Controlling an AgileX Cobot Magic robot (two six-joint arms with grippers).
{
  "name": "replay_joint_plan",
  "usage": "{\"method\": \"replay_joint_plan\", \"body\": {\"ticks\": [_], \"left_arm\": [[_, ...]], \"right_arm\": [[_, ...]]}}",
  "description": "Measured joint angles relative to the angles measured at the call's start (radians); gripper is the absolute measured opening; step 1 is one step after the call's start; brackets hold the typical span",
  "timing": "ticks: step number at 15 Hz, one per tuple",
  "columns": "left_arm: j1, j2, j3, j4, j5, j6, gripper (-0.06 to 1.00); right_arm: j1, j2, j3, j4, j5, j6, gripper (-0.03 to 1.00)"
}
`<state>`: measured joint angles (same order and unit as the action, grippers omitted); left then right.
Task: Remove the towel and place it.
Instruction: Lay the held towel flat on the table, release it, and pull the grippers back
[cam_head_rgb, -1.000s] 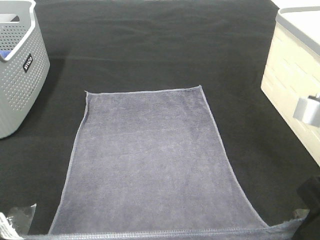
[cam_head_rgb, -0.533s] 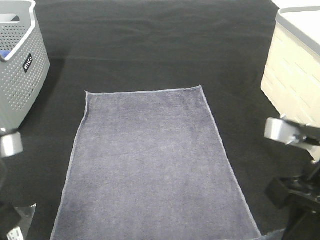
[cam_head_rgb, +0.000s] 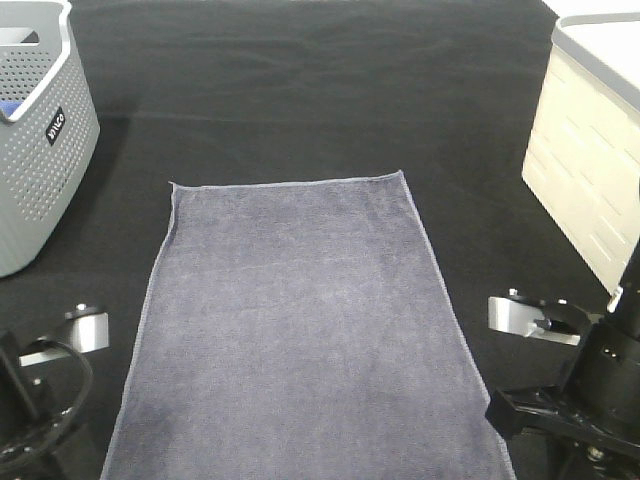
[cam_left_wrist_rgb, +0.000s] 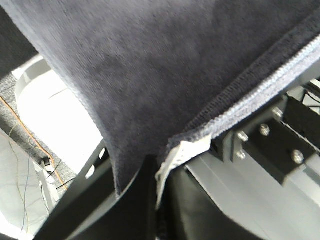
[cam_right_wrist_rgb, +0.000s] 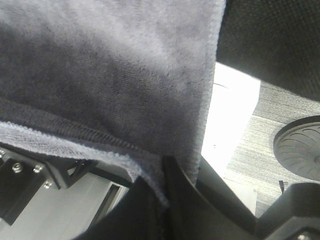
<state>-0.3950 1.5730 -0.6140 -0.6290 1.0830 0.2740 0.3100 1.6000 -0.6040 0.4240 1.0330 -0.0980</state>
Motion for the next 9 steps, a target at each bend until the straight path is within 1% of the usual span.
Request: {"method": "replay_joint_plan", "body": {"ticks": [2, 3, 4, 7, 9], "left_arm": [[-0.008, 0.023, -0.008, 0.002, -0.006, 0.003, 0.01], [-0.038, 0.047, -0.026, 0.014, -0.011, 0.005, 0.01], [-0.088, 0.075, -0.06, 0.045, -0.025, 0.004, 0.01], [-0.177, 0.136, -0.117, 0.09, -0.049, -0.034, 0.01], [-0.191, 0.142, -0.125, 0.096, -0.051, -0.04, 0.01]], "right_arm": [[0.0, 0.014, 0.0, 0.0, -0.014, -0.008, 0.02], [0.0, 0.023, 0.0, -0.009, -0.02, -0.017, 0.02], [-0.002, 0.036, -0.001, -0.029, -0.028, -0.021, 0.02], [-0.005, 0.037, -0.001, -0.069, -0.034, -0.026, 0.02], [-0.007, 0.037, -0.001, -0.074, -0.034, -0.029, 0.02]]}}
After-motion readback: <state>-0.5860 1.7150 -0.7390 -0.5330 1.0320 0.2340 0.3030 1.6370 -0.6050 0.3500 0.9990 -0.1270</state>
